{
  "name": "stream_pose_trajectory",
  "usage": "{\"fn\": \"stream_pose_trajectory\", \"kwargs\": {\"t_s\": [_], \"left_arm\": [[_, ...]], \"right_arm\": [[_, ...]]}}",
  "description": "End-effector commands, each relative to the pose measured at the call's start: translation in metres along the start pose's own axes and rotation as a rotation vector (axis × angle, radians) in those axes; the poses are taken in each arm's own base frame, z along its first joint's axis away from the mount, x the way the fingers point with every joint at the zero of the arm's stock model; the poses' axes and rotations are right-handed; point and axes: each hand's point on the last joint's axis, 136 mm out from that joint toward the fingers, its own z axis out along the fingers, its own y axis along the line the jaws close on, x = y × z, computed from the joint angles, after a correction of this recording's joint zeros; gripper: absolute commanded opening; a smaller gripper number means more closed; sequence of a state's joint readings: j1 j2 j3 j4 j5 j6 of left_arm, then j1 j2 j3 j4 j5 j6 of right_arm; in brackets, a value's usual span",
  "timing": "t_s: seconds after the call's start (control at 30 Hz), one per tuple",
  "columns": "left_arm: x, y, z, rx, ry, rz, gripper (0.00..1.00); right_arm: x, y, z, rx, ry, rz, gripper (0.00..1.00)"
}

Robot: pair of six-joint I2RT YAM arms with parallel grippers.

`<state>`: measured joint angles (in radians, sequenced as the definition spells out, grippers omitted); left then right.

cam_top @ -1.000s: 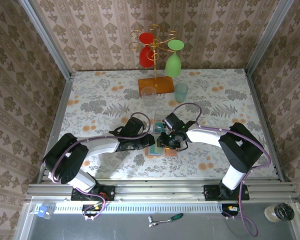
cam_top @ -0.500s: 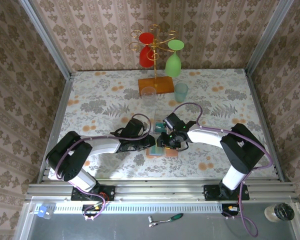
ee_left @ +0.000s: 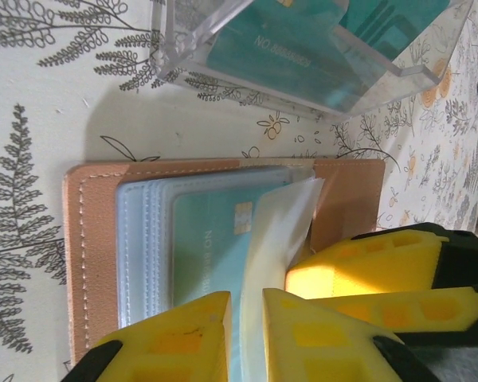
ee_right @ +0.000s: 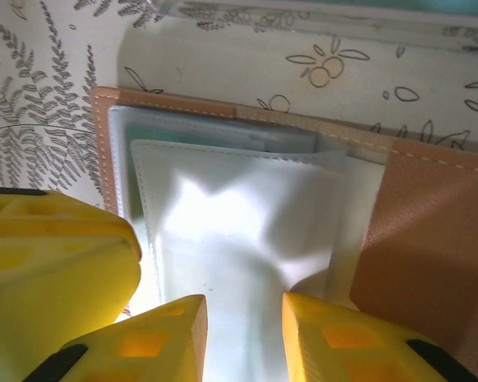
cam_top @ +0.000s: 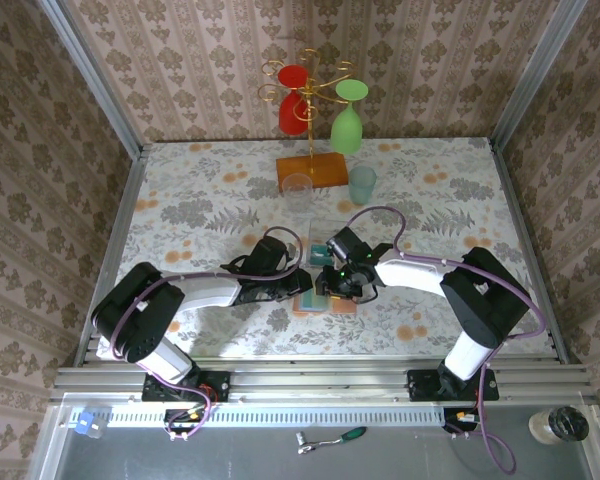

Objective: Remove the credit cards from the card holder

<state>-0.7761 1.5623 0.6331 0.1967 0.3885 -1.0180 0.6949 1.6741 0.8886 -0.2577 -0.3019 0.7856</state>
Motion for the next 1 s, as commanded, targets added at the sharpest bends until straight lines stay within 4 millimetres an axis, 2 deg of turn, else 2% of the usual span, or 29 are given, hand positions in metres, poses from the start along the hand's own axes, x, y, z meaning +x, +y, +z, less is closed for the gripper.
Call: {"fn": "stream_pose_trajectory", "kwargs": {"t_s": [0.0,0.23,0.5,0.97], "left_arm": [[-0.004,-0.001,-0.008,0.008,-0.032,-0.011,0.19],[-0.005,-0.005,-0.010,0.017,-0.029,0.003,0.22],[-0.001,-0.010,0.000,0.047,0.004,0.005,0.27],[-0.003,-0.028,0.005,0.110,0.011,0.023,0.24]], "right_arm": [[0.000,-0.006,-0.007,0.016,-0.035,0.002,0.30],[-0.003,-0.006,-0.008,-0.041,-0.049,0.031,0.27],[-0.004,-0.006,-0.009,-0.058,-0.051,0.039,0.27],[-0.006,-0.001,-0.017,-0.075,-0.068,0.036,0.27]]}}
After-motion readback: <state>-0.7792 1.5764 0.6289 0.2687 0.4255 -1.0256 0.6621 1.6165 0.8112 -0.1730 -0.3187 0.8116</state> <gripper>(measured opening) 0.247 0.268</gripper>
